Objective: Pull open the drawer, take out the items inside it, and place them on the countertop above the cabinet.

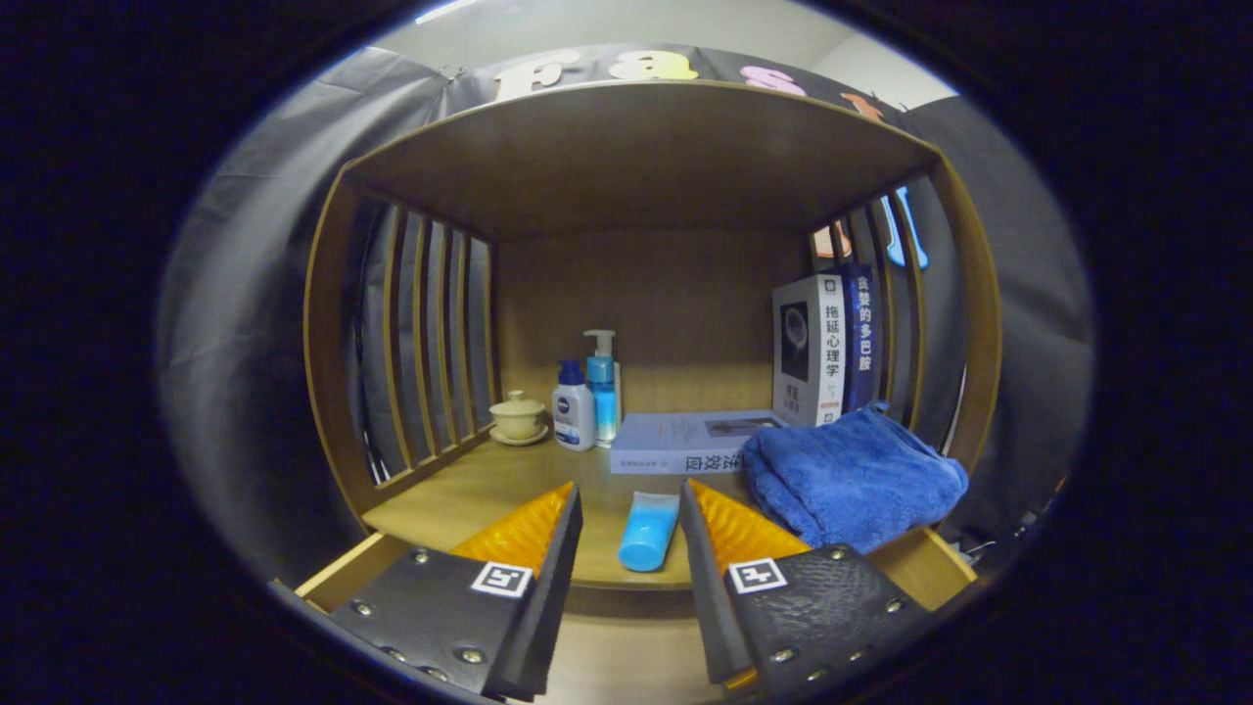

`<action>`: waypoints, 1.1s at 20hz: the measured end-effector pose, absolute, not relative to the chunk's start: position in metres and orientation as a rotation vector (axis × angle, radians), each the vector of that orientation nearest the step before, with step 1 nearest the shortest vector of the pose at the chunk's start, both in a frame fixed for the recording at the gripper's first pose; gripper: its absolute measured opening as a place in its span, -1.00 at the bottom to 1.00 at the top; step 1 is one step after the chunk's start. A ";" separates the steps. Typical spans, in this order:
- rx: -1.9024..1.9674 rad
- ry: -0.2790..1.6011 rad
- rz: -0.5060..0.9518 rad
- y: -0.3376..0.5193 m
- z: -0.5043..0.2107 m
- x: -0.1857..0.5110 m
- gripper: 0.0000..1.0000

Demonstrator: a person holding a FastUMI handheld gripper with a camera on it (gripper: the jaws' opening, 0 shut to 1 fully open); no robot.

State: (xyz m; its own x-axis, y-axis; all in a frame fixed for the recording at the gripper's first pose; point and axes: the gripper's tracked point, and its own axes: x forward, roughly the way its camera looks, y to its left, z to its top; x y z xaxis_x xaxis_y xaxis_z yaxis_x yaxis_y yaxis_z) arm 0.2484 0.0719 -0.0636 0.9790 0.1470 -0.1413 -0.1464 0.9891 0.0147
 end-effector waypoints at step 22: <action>0.002 0.098 0.147 0.069 -0.065 0.249 0.18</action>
